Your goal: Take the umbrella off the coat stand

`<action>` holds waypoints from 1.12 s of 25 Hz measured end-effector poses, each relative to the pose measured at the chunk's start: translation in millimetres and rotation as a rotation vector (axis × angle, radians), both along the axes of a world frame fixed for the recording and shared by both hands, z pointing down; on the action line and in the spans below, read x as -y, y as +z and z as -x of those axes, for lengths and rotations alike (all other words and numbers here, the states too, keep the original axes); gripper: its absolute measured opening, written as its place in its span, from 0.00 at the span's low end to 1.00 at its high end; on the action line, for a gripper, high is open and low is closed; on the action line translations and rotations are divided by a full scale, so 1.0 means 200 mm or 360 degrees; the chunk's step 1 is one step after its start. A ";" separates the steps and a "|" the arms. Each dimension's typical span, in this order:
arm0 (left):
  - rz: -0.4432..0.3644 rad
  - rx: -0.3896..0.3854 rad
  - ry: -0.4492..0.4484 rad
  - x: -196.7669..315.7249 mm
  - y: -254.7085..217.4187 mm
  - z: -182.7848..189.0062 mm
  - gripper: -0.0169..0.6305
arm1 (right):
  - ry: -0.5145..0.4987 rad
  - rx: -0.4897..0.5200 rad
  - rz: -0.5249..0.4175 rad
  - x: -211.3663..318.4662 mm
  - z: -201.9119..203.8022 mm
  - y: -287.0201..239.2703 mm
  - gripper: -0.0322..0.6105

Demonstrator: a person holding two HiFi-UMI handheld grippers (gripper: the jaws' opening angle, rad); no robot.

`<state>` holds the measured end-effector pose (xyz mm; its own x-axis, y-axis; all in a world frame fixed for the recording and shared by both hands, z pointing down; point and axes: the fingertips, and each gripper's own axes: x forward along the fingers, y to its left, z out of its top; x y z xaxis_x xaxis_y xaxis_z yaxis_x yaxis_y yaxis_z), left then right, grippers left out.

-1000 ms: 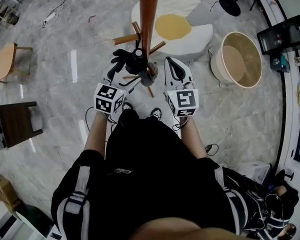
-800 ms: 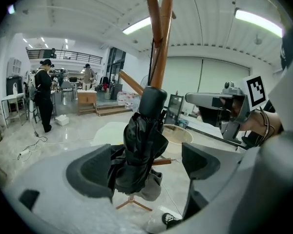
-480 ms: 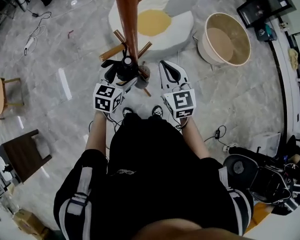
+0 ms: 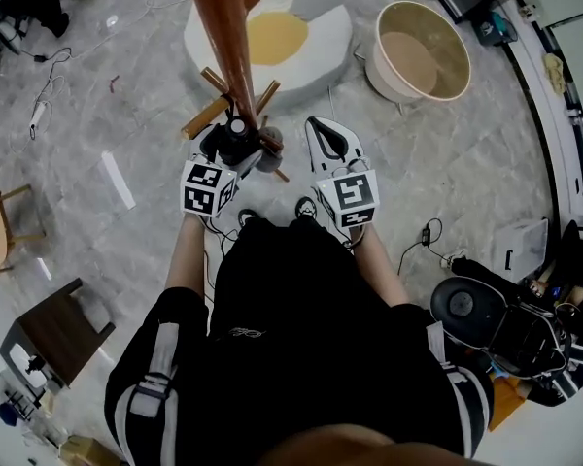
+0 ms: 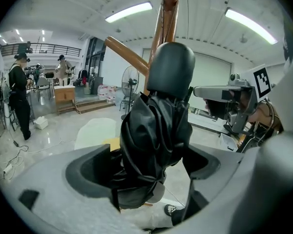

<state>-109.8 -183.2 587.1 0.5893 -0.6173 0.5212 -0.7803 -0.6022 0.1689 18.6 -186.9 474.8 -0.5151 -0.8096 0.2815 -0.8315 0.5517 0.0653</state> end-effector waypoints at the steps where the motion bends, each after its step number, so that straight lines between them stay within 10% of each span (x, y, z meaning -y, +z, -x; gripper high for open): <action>1: 0.0001 -0.0002 0.0012 -0.01 0.00 0.01 0.75 | 0.0013 -0.0006 0.0004 -0.02 0.01 0.00 0.06; 28: -0.0135 0.0024 -0.0126 0.07 0.03 -0.04 0.54 | -0.0019 -0.0039 0.0096 -0.06 -0.09 0.11 0.06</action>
<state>-101.3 -197.5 592.4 0.5293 -0.7040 0.4734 -0.8281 -0.5501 0.1078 36.7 -175.5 497.7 -0.5169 -0.7845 0.3426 -0.8233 0.5652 0.0520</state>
